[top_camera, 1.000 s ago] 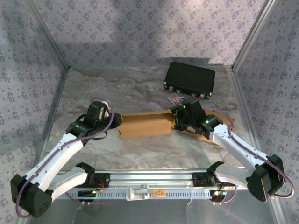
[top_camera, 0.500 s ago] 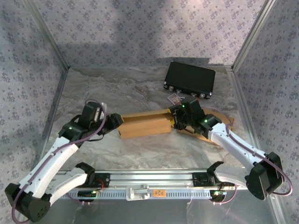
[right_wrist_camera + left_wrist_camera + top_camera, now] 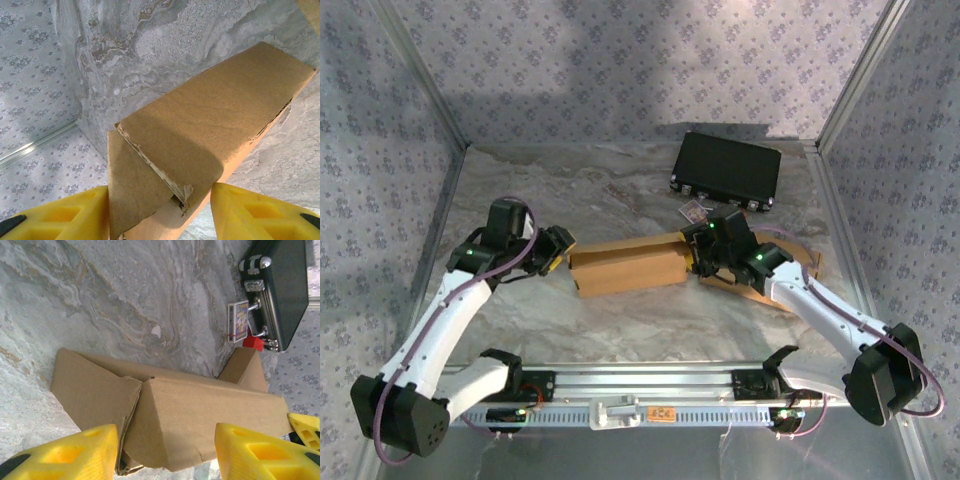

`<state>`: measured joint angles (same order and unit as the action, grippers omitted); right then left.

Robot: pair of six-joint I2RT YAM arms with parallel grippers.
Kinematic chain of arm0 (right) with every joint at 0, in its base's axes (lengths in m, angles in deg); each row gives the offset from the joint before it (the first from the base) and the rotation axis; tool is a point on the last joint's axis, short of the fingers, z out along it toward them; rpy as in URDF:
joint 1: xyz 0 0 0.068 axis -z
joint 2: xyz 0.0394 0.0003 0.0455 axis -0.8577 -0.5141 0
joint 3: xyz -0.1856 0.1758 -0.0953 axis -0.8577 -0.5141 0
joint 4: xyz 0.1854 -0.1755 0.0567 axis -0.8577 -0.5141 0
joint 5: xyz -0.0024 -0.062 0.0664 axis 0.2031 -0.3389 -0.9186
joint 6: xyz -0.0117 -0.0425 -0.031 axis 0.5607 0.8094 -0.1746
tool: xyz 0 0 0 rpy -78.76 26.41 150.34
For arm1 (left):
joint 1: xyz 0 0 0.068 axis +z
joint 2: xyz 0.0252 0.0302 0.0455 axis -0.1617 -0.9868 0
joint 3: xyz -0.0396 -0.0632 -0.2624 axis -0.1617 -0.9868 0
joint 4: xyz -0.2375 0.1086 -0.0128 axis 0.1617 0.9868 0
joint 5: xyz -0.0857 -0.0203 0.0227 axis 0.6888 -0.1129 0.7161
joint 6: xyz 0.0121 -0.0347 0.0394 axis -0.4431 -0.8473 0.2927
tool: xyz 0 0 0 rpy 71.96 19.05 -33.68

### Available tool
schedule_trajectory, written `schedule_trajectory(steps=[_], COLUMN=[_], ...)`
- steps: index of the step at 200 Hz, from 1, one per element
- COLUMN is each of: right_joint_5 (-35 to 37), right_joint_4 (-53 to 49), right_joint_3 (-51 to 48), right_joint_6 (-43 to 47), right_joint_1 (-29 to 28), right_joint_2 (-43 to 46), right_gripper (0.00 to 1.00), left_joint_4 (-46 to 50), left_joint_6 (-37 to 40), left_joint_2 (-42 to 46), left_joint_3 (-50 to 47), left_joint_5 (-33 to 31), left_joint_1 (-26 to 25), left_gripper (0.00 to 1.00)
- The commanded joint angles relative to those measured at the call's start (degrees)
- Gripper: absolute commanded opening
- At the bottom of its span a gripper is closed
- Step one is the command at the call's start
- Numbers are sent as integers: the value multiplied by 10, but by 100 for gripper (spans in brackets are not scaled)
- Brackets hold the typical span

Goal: Fold the paper box

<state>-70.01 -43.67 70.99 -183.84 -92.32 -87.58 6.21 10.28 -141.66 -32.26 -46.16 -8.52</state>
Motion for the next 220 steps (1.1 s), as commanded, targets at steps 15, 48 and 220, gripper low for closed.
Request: schedule_trajectory(steps=[15,48,220], right_joint_5=[5,-2,-52], right_joint_4=[-40,-51,-199], right_joint_3=[11,16,119], right_joint_6=[7,15,157], right_joint_1=[2,4,36], right_joint_2=[-16,-26,-48], right_gripper=[53,52,54], left_joint_4=[-18,-30,-25], left_joint_6=[-8,0,38], left_joint_2=[19,29,32], left_joint_3=[-49,-90,-134], left_joint_5=[35,39,24], left_joint_1=[0,-1,-5], left_gripper=[48,44,33])
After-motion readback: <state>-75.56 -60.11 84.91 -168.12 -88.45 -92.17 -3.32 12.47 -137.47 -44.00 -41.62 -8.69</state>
